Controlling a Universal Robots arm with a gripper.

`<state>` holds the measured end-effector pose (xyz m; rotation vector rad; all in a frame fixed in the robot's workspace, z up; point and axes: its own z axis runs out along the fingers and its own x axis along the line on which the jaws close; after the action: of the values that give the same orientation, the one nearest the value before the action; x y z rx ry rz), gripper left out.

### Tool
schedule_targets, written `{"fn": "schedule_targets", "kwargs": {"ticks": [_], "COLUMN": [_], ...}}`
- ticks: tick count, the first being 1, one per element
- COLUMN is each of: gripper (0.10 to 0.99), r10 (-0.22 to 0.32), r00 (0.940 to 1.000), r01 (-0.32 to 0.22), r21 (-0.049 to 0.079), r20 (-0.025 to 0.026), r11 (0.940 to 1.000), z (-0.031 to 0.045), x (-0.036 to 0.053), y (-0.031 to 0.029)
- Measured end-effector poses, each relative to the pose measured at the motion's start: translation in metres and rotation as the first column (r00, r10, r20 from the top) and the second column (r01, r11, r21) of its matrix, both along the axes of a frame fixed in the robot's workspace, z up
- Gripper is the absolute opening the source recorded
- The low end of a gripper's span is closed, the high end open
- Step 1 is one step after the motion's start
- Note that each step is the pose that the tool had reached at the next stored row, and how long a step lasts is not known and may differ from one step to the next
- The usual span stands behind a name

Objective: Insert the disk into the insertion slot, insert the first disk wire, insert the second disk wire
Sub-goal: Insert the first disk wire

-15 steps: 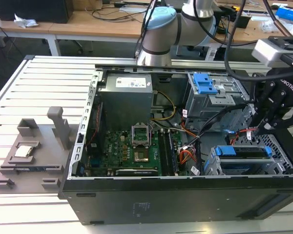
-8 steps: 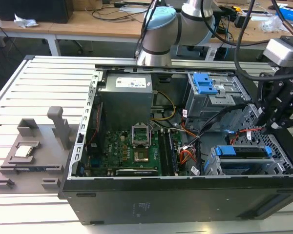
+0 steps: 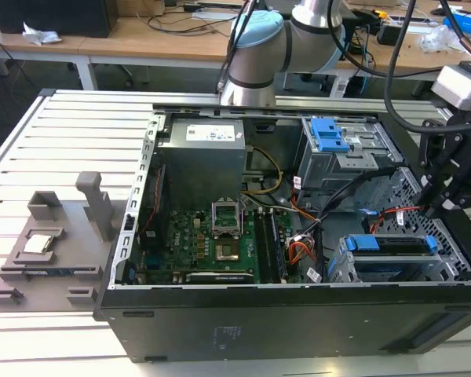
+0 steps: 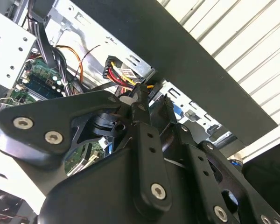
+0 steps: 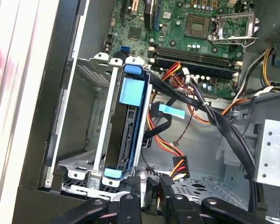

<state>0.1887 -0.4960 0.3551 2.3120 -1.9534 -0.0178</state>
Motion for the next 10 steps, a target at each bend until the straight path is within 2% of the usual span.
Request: {"fn": "schedule_targets", "kwargs": {"ticks": [3, 5, 10], "gripper": [0.286, 0.169, 0.169], "r10": [0.000, 0.000, 0.000], "r00": [1.0000, 1.0000, 1.0000], "r01": [0.000, 0.000, 0.000], "r21": [0.000, 0.000, 0.000], "r20": [0.0000, 0.0000, 0.0000], "r11": [1.0000, 1.0000, 1.0000], "z": [0.0000, 0.0000, 0.0000], "x": [0.0001, 0.0001, 0.0001], "y": [0.0000, 0.0000, 0.0000]}}
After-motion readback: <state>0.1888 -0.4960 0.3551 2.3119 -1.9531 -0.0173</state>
